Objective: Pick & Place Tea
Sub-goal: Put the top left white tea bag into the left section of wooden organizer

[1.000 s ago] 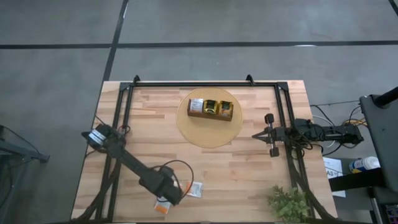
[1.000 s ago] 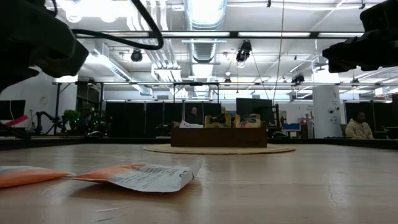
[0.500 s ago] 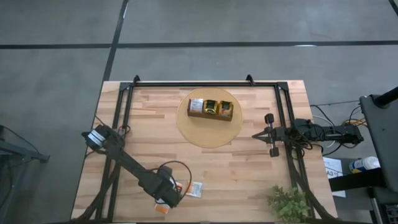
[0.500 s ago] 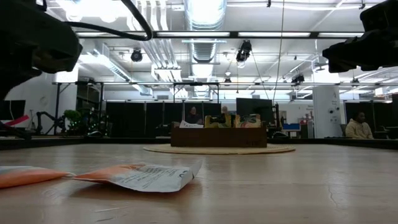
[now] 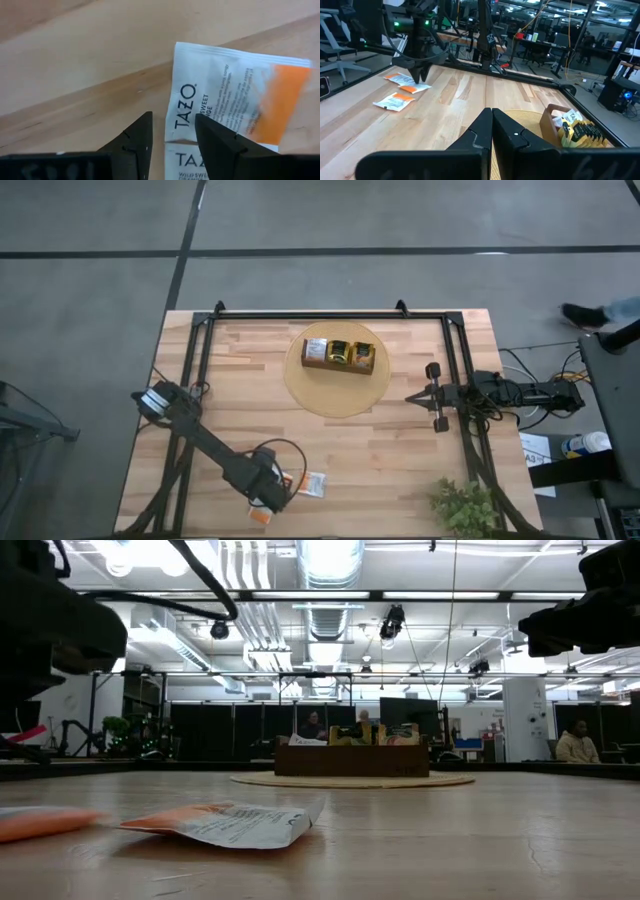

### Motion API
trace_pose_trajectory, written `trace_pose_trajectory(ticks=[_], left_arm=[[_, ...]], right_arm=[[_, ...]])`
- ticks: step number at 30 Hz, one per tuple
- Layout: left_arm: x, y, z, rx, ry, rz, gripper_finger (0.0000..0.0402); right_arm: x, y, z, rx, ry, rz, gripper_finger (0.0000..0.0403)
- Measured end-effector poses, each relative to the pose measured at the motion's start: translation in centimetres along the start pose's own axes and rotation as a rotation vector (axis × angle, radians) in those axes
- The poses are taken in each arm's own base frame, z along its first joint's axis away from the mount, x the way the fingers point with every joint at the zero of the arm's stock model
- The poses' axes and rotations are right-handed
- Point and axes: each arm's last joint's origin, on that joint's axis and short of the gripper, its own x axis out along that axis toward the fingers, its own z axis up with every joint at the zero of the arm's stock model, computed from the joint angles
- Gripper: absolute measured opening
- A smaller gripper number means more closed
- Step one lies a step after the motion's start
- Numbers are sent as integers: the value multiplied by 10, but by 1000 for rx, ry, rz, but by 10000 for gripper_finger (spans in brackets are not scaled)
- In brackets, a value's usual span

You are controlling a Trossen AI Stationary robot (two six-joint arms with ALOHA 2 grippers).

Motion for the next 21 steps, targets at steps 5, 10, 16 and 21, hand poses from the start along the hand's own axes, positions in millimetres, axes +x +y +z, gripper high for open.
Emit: trace_pose_trajectory(ticks=[5,10,16,21], left_arm=[[8,2,1,-2,14,-24,142],[9,3,1,0,17,-21,141],[9,4,1,15,23,-4,68],[10,5,1,35,23,-1,5]], right_arm=[[0,0,0,0,0,0,9],[0,0,0,0,0,0,9],[0,0,0,0,0,0,9],[0,0,0,0,0,0,9]])
